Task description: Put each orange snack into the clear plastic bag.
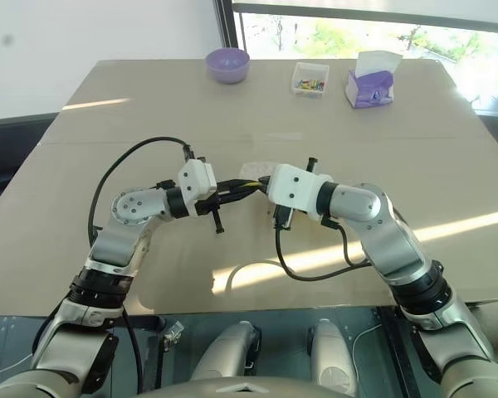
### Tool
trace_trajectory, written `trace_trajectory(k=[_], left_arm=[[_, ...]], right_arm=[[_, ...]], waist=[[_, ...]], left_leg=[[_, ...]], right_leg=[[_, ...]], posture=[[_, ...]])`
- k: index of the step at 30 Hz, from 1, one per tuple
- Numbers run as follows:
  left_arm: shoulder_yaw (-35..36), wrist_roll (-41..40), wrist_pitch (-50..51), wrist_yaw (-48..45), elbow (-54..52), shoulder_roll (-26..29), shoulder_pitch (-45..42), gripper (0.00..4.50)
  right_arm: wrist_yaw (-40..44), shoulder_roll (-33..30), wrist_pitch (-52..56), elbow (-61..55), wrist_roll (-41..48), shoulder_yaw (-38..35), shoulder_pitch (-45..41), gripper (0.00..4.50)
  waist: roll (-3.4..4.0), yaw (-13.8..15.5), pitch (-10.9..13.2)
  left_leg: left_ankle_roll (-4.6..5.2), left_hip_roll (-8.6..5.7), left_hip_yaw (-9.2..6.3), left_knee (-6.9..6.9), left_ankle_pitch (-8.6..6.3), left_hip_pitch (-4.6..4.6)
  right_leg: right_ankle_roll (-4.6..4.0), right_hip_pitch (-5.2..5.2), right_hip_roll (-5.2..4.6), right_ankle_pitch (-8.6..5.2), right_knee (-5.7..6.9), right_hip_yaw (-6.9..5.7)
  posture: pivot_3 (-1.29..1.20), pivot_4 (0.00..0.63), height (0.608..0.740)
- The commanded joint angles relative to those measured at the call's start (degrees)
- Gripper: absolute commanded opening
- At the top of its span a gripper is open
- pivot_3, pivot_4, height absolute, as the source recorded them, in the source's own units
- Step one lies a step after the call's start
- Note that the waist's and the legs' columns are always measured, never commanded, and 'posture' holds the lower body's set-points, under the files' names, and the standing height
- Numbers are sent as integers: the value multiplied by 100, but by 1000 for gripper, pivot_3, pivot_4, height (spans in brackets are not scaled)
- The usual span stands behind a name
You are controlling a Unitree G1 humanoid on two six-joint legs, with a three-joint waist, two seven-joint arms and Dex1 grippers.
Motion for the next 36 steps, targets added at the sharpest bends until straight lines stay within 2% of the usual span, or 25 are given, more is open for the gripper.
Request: trace_trajectory(k=[1, 16, 36], left_arm=[[86, -58, -50, 45, -252, 13, -114, 0], [343, -151, -138, 100, 17, 34, -153, 0], [473, -260, -362, 102, 386, 67, -238, 0]], right_arm=[[6, -60, -73, -131, -14, -141, -56, 211], [-62, -1180, -177, -269, -147, -805, 959, 211], [-203, -2042, -560, 110, -181, -1699, 1995, 211]], waist=[[0, 0, 0], [0, 11, 0], [-1, 17, 1]], left_leg=[[0, 0, 0, 0, 0, 0], [1, 1, 0, -1, -1, -1], [2, 1, 5, -1, -1, 0]], right_leg=[[0, 0, 0, 0, 0, 0], [0, 0, 0, 0, -1, -1], [1, 3, -1, 0, -3, 2]], posture=[[0, 150, 740], [0, 150, 740], [0, 150, 740]])
